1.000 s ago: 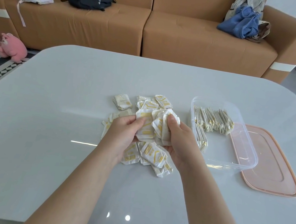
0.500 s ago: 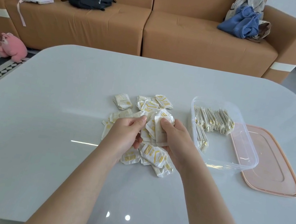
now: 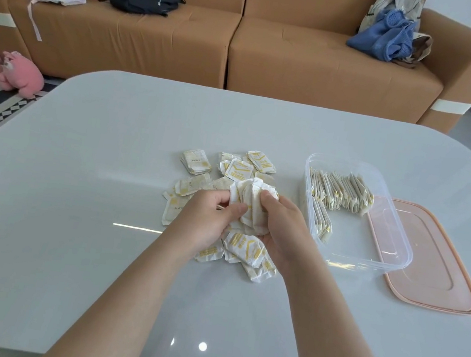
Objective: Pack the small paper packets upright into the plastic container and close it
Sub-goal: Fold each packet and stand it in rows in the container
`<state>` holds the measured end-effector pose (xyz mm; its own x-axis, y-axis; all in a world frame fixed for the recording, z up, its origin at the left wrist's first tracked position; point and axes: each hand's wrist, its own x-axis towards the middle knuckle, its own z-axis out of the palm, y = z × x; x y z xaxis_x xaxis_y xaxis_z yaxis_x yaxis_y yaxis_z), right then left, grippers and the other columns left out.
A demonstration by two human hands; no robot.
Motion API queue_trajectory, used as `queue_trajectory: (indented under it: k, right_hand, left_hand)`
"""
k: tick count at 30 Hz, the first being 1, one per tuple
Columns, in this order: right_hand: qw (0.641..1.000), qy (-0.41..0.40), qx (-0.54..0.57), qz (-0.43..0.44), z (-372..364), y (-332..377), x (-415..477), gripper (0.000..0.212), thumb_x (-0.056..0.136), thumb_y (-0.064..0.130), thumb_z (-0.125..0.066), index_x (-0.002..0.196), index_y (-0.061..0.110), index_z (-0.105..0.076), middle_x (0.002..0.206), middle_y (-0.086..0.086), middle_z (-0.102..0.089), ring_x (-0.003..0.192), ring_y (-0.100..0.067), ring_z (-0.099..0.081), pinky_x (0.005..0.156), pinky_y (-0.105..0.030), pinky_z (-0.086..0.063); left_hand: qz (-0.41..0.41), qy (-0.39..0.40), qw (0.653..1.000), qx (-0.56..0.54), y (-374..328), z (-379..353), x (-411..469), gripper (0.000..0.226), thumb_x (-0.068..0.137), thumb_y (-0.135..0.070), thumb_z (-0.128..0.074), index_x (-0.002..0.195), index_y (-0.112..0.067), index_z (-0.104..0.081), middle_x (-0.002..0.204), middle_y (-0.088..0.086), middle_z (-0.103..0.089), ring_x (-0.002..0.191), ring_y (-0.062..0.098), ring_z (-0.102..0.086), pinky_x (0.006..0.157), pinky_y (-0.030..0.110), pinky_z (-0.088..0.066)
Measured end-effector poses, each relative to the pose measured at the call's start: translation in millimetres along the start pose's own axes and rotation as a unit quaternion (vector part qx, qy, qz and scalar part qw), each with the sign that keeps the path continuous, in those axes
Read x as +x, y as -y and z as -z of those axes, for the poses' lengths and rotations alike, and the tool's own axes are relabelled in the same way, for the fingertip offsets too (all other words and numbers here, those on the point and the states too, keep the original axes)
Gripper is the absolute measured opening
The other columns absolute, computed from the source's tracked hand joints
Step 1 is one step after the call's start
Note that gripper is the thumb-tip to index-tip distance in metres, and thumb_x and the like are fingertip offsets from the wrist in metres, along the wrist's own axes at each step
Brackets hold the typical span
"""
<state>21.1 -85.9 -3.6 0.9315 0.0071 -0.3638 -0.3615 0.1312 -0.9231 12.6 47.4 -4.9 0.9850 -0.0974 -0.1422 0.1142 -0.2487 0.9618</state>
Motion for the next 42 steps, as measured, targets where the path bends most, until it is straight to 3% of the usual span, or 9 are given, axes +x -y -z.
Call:
queue_trajectory:
  k: [4,9,15,22,27,30,37,40,42]
  right_hand:
    - [0.999,-0.022,-0.03,-0.003,-4,4,-2,0.026,0.082,0.005,-0.036,0.097,0.002,-0.056,0.088,-0.014,-0.052,0.081,-0.029,-0.054,0.092,-0.063,-0.048]
    - [0.996,-0.044,-0.063,0.046,-6,-1,0,0.038,0.07,0.017,-0.046,0.096,-0.008,-0.056,0.085,-0.018,-0.057,0.081,-0.03,-0.055,0.087,-0.054,-0.05]
    - [0.984,-0.041,-0.096,0.143,-1,-3,-4,0.019,0.085,0.007,-0.061,0.091,0.02,-0.073,0.092,-0.012,-0.074,0.084,-0.023,-0.069,0.087,-0.044,-0.053]
    - [0.922,-0.122,-0.311,0.195,-4,-9,4,0.021,0.082,0.026,-0.066,0.094,0.042,-0.058,0.089,0.018,-0.065,0.089,-0.011,-0.059,0.093,-0.046,-0.043]
    - [0.925,-0.092,-0.31,0.199,-1,-12,8,0.031,0.086,0.012,-0.064,0.115,0.023,-0.061,0.074,0.015,-0.054,0.068,-0.002,-0.051,0.063,-0.011,-0.038]
    - [0.934,-0.062,-0.304,0.178,-2,-17,13,0.016,0.085,0.012,-0.065,0.1,0.014,-0.064,0.073,0.005,-0.059,0.066,-0.008,-0.051,0.066,-0.02,-0.043]
    - [0.932,-0.045,-0.312,0.178,0,-19,14,0.011,0.086,0.016,-0.064,0.089,0.006,-0.06,0.072,-0.004,-0.055,0.066,-0.019,-0.046,0.063,-0.03,-0.039]
    - [0.927,-0.033,-0.313,0.202,0,-18,14,0.011,0.088,0.017,-0.06,0.096,0.01,-0.06,0.079,-0.009,-0.063,0.073,-0.026,-0.054,0.068,-0.037,-0.045]
    - [0.924,-0.016,-0.334,0.186,1,-20,15,0.017,0.091,0.019,-0.057,0.107,0.012,-0.056,0.073,0.002,-0.055,0.069,-0.02,-0.049,0.062,-0.032,-0.04]
  left_hand:
    - [0.016,0.0,0.999,0.042,2,2,3,0.034,0.095,-0.018,-0.055,0.064,-0.01,-0.048,0.05,-0.005,-0.037,0.047,0.013,-0.031,0.053,0.028,-0.027]
    - [0.019,-0.041,0.999,0.019,-1,1,0,0.032,0.098,-0.019,-0.051,0.069,-0.005,-0.057,0.063,0.005,-0.056,0.052,0.016,-0.049,0.062,0.03,-0.043]
    - [-0.041,-0.043,0.994,0.091,5,0,3,0.029,0.095,-0.024,-0.05,0.086,0.003,-0.058,0.081,0.022,-0.06,0.068,0.024,-0.055,0.074,0.046,-0.051]
    - [-0.069,-0.06,0.99,0.111,8,-4,1,0.015,0.095,-0.012,-0.046,0.102,-0.021,-0.056,0.095,-0.001,-0.067,0.092,0.021,-0.061,0.084,0.041,-0.049]
    - [-0.013,-0.017,0.994,0.107,10,-6,3,0.04,0.087,-0.005,-0.039,0.119,-0.027,-0.05,0.106,-0.005,-0.066,0.101,0.016,-0.061,0.093,0.046,-0.048]
    - [0.01,0.007,0.994,0.106,10,-5,2,0.062,0.078,-0.005,-0.036,0.13,-0.036,-0.041,0.109,-0.006,-0.065,0.102,0.018,-0.061,0.093,0.047,-0.049]
    - [0.002,0.01,1.0,-0.01,10,-9,6,0.068,0.061,-0.01,-0.038,0.123,-0.034,-0.052,0.115,-0.002,-0.065,0.108,0.025,-0.061,0.096,0.049,-0.048]
    - [-0.002,0.018,0.993,-0.113,5,-8,6,0.069,0.06,-0.007,-0.039,0.128,-0.01,-0.05,0.115,0.005,-0.061,0.1,0.017,-0.058,0.089,0.031,-0.048]
    - [0.018,0.007,0.985,-0.174,4,-7,8,0.074,0.061,-0.007,-0.041,0.134,-0.012,-0.048,0.13,0.0,-0.052,0.12,0.009,-0.05,0.102,0.031,-0.041]
